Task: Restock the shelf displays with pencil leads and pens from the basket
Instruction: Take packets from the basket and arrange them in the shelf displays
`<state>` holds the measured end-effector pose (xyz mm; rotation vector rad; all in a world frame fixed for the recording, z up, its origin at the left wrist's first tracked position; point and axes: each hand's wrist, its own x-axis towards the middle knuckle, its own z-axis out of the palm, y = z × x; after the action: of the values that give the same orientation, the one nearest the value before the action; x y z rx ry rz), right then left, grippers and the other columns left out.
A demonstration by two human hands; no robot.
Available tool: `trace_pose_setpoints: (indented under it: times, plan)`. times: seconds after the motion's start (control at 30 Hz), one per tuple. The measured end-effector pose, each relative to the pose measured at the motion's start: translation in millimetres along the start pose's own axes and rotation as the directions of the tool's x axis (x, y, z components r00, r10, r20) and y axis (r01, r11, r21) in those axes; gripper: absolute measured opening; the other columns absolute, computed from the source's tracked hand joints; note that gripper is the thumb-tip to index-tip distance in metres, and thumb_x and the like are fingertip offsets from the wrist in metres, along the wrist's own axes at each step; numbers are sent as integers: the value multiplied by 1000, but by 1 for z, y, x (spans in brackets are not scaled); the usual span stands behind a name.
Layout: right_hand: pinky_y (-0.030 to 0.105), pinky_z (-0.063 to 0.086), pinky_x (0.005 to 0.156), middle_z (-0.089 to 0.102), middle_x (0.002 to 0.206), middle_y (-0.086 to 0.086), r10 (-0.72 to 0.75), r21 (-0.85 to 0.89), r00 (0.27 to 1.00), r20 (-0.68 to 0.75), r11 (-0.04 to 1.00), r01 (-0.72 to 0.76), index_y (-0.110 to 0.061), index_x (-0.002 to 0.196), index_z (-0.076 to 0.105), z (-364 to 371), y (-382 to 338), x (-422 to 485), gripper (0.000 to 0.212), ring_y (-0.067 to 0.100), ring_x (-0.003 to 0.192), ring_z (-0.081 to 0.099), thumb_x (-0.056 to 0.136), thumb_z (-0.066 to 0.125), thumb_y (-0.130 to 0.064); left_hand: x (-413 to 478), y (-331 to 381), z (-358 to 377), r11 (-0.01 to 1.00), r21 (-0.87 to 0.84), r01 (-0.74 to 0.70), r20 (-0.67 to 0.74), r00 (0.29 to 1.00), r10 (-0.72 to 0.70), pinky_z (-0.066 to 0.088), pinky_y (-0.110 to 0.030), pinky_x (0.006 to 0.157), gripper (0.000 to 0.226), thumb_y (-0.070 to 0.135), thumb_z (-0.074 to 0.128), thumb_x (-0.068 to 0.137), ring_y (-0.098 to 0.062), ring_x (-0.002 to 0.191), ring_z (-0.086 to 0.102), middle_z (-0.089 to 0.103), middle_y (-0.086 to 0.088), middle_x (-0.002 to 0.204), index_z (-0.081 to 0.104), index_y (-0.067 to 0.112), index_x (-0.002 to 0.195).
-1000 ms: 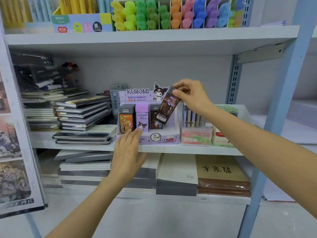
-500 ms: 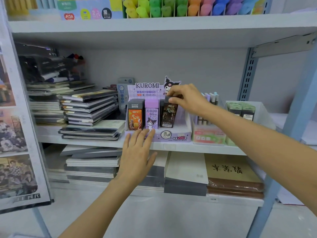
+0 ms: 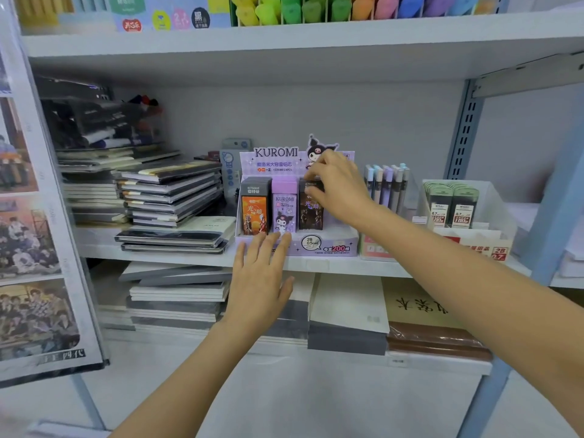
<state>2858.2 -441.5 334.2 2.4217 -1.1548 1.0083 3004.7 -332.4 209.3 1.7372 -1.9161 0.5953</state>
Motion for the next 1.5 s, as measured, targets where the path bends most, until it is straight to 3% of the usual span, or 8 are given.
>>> trace_pose_setpoints:
  times: [0.23, 0.43, 0.63, 0.77, 0.87, 1.0, 1.33, 1.5]
  plan:
    - [22, 44, 65, 63, 87, -1, -185, 432, 961, -207, 864, 259, -8, 94, 68, 14, -29, -100, 11, 10, 73, 54, 94, 58, -13, -67, 34, 45, 968, -251, 7, -221, 973, -64, 41, -44, 100, 56, 4, 69, 75, -32, 117, 50, 55, -14, 128, 55, 5, 130]
    - [23, 44, 61, 66, 78, -7, -182, 548, 910, 373, 834, -57, -16, 88, 67, 115, -12, -251, 16, 5, 64, 52, 95, 55, -25, -194, 57, 147, 942, -312, 126, 429, 903, 21, 48, -40, 89, 34, 3, 61, 83, -34, 111, 57, 58, -14, 123, 63, 4, 118]
    - [31, 46, 71, 68, 99, 7, -189, 306, 341, 921, 893, -331, -15, 104, 62, 217, 25, -402, 22, 20, 84, 60, 96, 55, -35, -298, 61, 216, 973, -205, 104, 729, 679, 81, 29, -32, 115, 52, 24, 51, 98, -25, 143, 32, 31, -8, 156, 39, 9, 146]
    - [37, 48, 80, 63, 112, 16, -169, 144, -26, 985, 902, -408, -8, 114, 57, 251, 27, -486, 39, 27, 92, 59, 97, 51, -43, -329, 55, 229, 980, -201, 7, 748, 646, 149, 59, -27, 76, 69, 37, 97, 45, -21, 103, 70, 71, -6, 114, 75, 8, 104]
    - [41, 43, 99, 47, 139, 15, -179, 97, -187, 966, 920, -380, -8, 140, 39, 258, 15, -526, 77, 34, 121, 50, 91, 40, -67, -347, 54, 240, 980, -199, -27, 747, 643, 169, 53, -31, 93, 73, 32, 93, 55, -25, 119, 60, 64, -12, 128, 68, 4, 117]
    - [50, 41, 103, 43, 139, 17, -116, 61, -151, 982, 943, -326, -10, 140, 39, 267, 7, -544, 83, 33, 122, 48, 87, 34, -74, -357, 58, 248, 990, -114, -84, 667, 732, 138, 10, -35, 117, 66, 32, 82, 72, -32, 130, 49, 56, -17, 136, 60, -1, 126]
    - [27, 45, 72, 55, 91, 4, -177, 114, -87, 980, 867, -486, -7, 110, 55, 270, 14, -543, 31, 16, 81, 51, 99, 49, -35, -362, 60, 255, 994, -82, -67, 768, 632, 106, 4, -41, 121, 60, 33, 35, 104, -35, 148, -8, 1, -18, 160, 13, 2, 150]
    - [27, 48, 71, 58, 90, 5, -135, 132, 46, 990, 755, -642, -7, 100, 56, 265, 31, -516, 29, 15, 77, 54, 100, 47, -35, -343, 66, 243, 970, -188, 156, 666, 746, 9, 44, -50, 102, 30, 20, 66, 90, -38, 126, 51, 60, -15, 131, 67, 8, 117]
